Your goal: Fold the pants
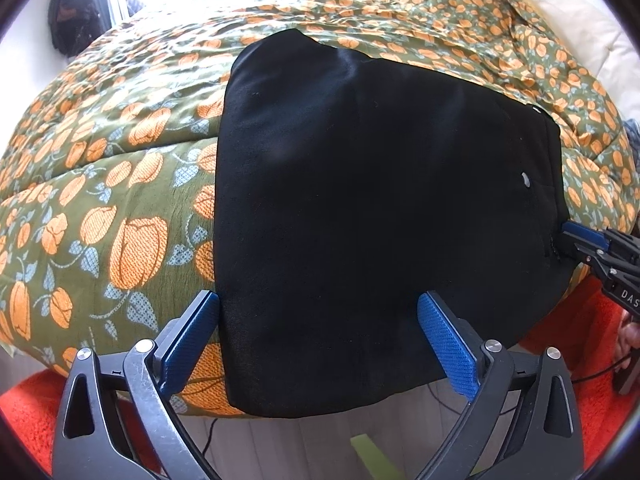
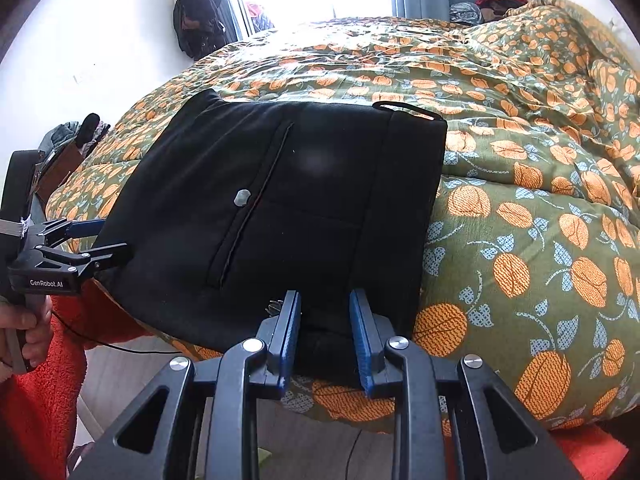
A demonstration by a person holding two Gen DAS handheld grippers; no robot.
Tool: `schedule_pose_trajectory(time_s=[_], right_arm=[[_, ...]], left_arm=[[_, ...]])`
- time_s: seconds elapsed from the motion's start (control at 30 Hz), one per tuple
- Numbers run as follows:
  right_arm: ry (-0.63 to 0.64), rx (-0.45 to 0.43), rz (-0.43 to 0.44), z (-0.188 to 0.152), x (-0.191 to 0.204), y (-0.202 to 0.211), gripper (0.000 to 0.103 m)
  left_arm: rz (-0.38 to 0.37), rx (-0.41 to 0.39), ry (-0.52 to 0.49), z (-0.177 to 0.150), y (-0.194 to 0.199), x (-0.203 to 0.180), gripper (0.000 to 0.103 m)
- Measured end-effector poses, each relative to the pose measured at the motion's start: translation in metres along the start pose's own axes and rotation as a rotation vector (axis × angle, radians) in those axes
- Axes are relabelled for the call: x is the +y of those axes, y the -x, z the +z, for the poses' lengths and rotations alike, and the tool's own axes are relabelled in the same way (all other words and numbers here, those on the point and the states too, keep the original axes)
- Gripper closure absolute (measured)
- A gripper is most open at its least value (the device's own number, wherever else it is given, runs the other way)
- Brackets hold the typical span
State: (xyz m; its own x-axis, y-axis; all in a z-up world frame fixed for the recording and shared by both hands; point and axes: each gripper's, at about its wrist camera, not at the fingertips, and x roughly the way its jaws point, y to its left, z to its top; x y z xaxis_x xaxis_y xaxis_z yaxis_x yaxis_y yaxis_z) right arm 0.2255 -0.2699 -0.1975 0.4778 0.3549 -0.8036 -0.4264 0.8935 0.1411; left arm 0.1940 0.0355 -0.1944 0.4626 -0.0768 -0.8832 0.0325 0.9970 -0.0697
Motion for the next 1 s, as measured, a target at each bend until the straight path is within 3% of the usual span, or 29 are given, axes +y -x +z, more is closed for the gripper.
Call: schedule_pose_trajectory(time_s=[0.13,0.23,0.3,0.37,0.43,0.5,0.57,0.6,0.67,0.7,0.8,1.0], right_arm=[[0.002,-0.008,-0.005,-0.001,0.0,0.0,0.077],[-0.01,-0.012,0.001,-0.002,-0.001,0.0,0.077],[-0.013,-0.014,0.002,-0.003,-0.001,0.0,0.077],[-0.009,-0.014,-0.005,-0.003,0.0,0.0,0.077],[-0.008,-0.014,-0.009,-0.002,0.001,-0.001,0.077],[-0.017,-0.016,-0.008,-0.002,0.0,-0.001,0.077],[-0.029,-0.016,-0.009,-0.002,0.0,-0.002,0.077],[-0.032,-0.017,-0.012,-0.002,0.0,-0.002,0.077],[-0.029,-0.018,-0.019,-0.002,0.001,-0.001,0.077],[-0.024,-0.018,-0.023,-0.001,0.002,-0.001,0.077],[-0.019,-0.02,-0.021,-0.002,0.002,-0.001,0.077],[-0.015,-0.019,-0.009,-0.002,0.001,-0.002,0.077]], left_arm=[[-0.052,0.007,0.056,0.001,0.004,0.013,0.004],[-0.043,-0.129,0.112,0.012,0.031,0.035,0.004],[0.033,-0.194,0.127,0.034,0.035,0.056,0.003],[0.13,-0.176,0.171,0.063,0.019,0.083,0.003],[0.179,-0.14,0.235,0.09,-0.006,0.115,0.003],[0.196,-0.109,0.309,0.108,-0.033,0.144,0.003],[0.198,-0.014,0.357,0.113,-0.069,0.167,0.001],[0.194,0.03,0.347,0.109,-0.087,0.173,0.0],[0.235,-0.121,0.254,0.099,-0.081,0.158,0.0],[0.259,-0.155,0.235,0.094,-0.078,0.152,0.0],[0.295,-0.156,0.209,0.09,-0.08,0.146,0.0],[0.245,-0.186,0.245,0.087,-0.075,0.154,0.0]])
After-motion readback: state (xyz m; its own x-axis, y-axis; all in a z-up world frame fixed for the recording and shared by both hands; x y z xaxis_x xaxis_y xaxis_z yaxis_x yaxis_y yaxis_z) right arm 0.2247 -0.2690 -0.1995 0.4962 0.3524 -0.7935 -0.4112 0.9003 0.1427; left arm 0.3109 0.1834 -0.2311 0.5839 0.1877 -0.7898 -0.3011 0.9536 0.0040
